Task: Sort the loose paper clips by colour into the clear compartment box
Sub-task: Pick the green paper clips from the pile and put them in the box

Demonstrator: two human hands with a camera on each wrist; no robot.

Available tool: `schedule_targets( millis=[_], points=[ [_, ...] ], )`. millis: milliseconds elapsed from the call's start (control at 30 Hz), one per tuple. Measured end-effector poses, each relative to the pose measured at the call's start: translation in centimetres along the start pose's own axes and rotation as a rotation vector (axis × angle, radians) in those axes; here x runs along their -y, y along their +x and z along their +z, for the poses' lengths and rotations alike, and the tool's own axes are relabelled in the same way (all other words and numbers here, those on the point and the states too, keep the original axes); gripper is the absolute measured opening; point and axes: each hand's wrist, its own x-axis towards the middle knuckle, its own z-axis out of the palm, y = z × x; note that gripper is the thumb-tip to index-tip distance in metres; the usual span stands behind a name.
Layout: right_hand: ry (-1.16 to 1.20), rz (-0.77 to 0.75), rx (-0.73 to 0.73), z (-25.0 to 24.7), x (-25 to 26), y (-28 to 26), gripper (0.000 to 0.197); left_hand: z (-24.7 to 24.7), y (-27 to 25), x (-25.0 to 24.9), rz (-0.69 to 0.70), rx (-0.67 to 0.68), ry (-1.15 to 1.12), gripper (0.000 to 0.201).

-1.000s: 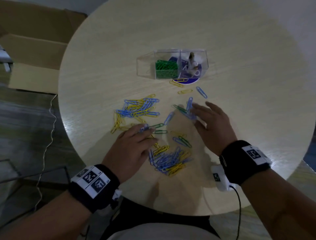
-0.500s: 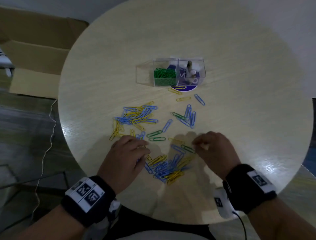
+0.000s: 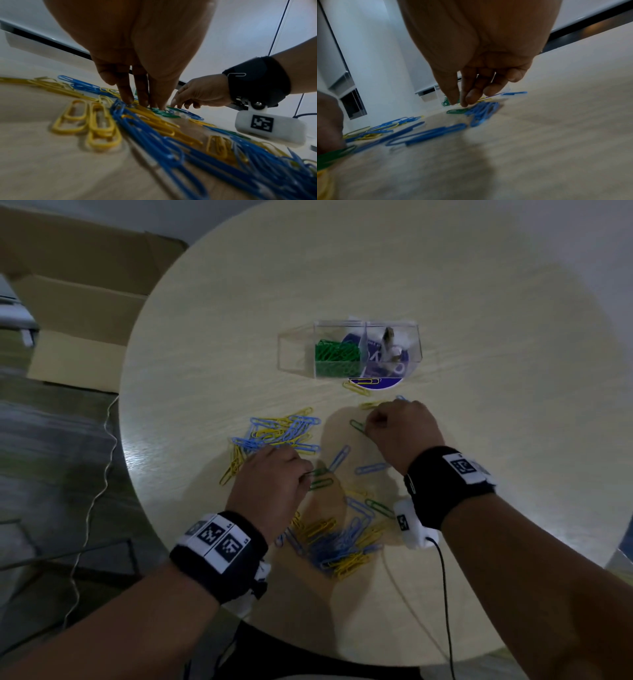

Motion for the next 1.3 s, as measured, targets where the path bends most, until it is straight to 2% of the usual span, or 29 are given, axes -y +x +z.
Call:
schedule_targets(
  millis=[300,400,500,600,700,900,967,1067,1133,1233,1300],
  points=[
    [-0.074,-0.017,0.151,-0.2,1.1,1.4,0.011,-0.6,-0.3,-0.7,0.042,0.045,0.084,0.028],
    [0.014,-0.045,0.064,-1.6,1.3,-0.3,0.007,-0.8,-0.6,-1.0,0.091,0.078,0.126,0.023],
    [0.161,0.048,-0.023,-3.0,0.2,-4.6,0.009,-0.6,-0.6,-1.1,0.095,0.079,0.092,0.015],
    [0.192,0.091,0.091,-2.8,-1.4,-9.2,0.013,-0.4,-0.5,-1.1,0.057,0.072,0.052,0.01],
    [0.136,0.091,0.195,-1.4,-1.7,-11.1,0.013,-0.2,-0.5,-1.3,0.062,0.074,0.037,0.013],
    [-0.01,0.061,0.199,-0.1,-1.6,-11.0,0.012,-0.5,-1.1,-1.4,0.041,0.1,0.032,0.006],
    [-0.031,0.038,0.22,-0.2,-1.5,-11.0,0.009,-0.8,-2.0,-2.3,0.069,0.089,-0.016,0.011],
    [-0.015,0.029,0.186,-0.4,-1.4,-11.5,0.006,-0.3,-4.4,-4.8,0.239,0.175,-0.123,0.008],
    [0.01,0.058,0.13,-0.6,-1.7,-12.2,0.008,0.8,-5.7,-6.1,0.331,0.232,-0.103,0.008],
    [0.172,0.091,0.06,-1.0,-1.7,-13.3,0.016,2.1,-5.5,-6.3,0.327,0.212,-0.073,0.011],
    [0.289,0.112,0.032,-1.1,-1.4,-13.9,0.022,1.8,-4.6,-6.0,0.287,0.15,-0.155,0.012]
  ],
)
